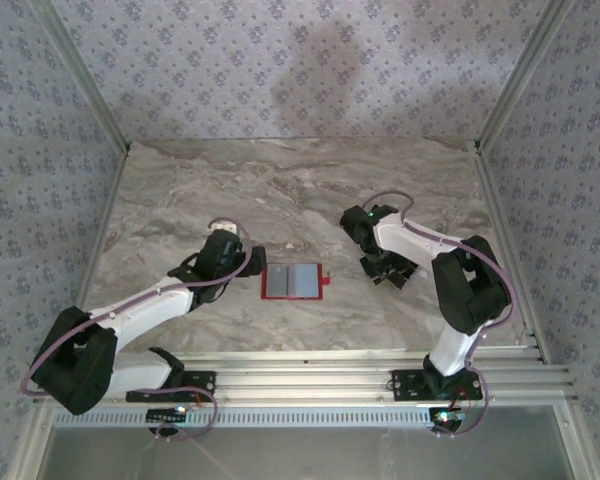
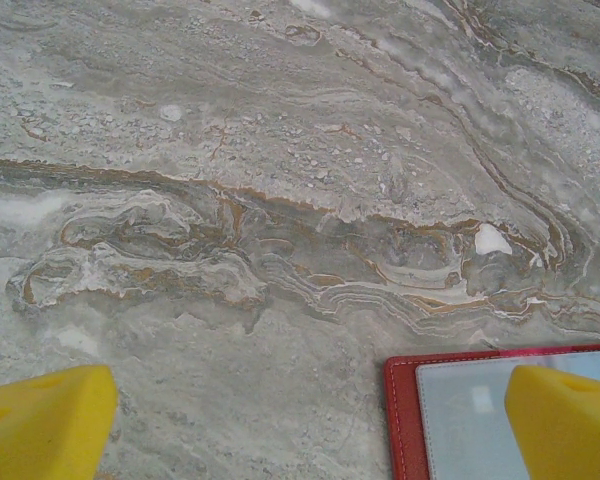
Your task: Put the credit cards into the card holder
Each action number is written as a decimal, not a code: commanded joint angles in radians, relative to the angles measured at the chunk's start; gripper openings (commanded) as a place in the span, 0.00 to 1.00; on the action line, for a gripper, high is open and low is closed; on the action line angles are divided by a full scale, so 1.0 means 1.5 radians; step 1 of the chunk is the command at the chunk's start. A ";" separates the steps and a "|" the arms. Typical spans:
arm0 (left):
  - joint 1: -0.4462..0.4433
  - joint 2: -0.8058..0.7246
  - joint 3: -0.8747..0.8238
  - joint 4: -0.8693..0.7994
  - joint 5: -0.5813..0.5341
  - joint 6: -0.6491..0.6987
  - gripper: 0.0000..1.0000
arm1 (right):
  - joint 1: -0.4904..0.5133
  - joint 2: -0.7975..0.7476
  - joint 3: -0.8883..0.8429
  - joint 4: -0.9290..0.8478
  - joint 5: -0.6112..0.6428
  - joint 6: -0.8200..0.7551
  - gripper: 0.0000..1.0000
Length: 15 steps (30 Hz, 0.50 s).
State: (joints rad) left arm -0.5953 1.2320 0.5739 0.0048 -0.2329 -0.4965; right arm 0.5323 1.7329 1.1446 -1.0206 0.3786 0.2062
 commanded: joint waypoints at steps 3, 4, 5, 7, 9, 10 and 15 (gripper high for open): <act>0.005 0.001 0.006 0.014 -0.010 0.012 1.00 | -0.002 0.008 -0.009 0.001 -0.006 -0.012 0.43; 0.005 0.002 0.007 0.014 -0.010 0.011 1.00 | -0.003 0.007 -0.009 0.003 -0.008 -0.012 0.43; 0.005 0.003 0.007 0.014 -0.010 0.011 1.00 | -0.002 0.006 -0.009 0.004 -0.008 -0.012 0.41; 0.005 0.004 0.008 0.014 -0.008 0.009 1.00 | -0.002 0.003 -0.007 0.007 -0.016 -0.014 0.40; 0.005 0.007 0.009 0.014 -0.006 0.008 1.00 | -0.002 0.001 -0.003 0.008 -0.019 -0.014 0.40; 0.005 0.008 0.010 0.013 -0.005 0.007 1.00 | -0.003 0.001 -0.001 0.008 -0.019 -0.015 0.40; 0.005 0.014 0.014 0.009 -0.002 0.006 1.00 | -0.004 0.003 0.009 0.004 -0.016 -0.021 0.37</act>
State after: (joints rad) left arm -0.5953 1.2427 0.5743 0.0048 -0.2321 -0.4969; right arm 0.5312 1.7344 1.1366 -0.9981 0.3553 0.1890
